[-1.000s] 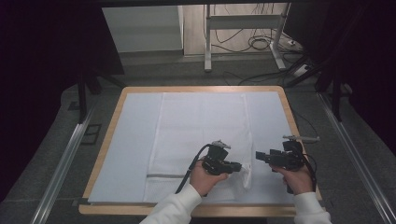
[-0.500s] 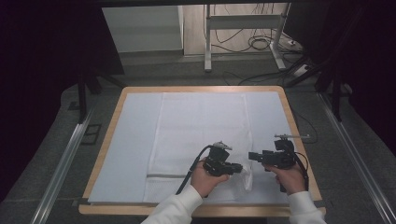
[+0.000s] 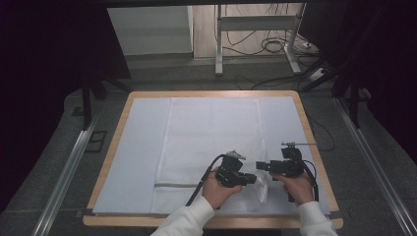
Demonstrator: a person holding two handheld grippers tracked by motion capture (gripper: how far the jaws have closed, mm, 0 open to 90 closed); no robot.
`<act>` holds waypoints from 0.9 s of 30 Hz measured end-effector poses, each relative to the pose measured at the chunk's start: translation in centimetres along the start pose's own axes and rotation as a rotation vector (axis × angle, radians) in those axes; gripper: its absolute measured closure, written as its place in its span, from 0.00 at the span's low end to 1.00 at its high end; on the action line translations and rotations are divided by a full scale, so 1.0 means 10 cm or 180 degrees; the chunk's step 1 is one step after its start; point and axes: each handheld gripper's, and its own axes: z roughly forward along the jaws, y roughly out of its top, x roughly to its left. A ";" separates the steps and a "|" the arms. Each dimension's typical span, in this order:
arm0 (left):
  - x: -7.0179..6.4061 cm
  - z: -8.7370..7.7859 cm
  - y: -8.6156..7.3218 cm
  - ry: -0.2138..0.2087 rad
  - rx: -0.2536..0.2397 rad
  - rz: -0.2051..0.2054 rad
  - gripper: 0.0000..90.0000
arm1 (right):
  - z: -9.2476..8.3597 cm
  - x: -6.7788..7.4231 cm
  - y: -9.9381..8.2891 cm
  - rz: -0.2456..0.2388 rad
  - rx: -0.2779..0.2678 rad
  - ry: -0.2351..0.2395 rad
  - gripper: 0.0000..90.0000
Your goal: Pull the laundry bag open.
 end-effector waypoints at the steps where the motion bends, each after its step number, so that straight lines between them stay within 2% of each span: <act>1: 0.00 0.00 0.00 0.0000 0.0001 0.0001 0.96 | 0.01 0.00 0.00 0.0006 0.0005 0.0009 0.29; 9: 0.00 0.00 0.00 -0.0002 -0.0003 0.0003 0.97 | 0.12 0.03 -0.02 0.0033 0.0093 0.0093 0.34; 18: 0.00 0.00 -0.01 -0.0003 -0.0002 0.0012 0.96 | 0.23 0.06 -0.03 0.0087 0.0228 0.0252 0.47; 22: 0.00 0.01 -0.02 -0.0008 0.0011 0.0014 0.96 | 0.26 0.07 -0.04 0.0082 0.0252 0.0307 0.64; 27: 0.00 0.03 -0.02 -0.0002 0.0027 0.0005 0.96 | 0.28 0.08 -0.05 -0.0012 0.0299 0.0376 0.86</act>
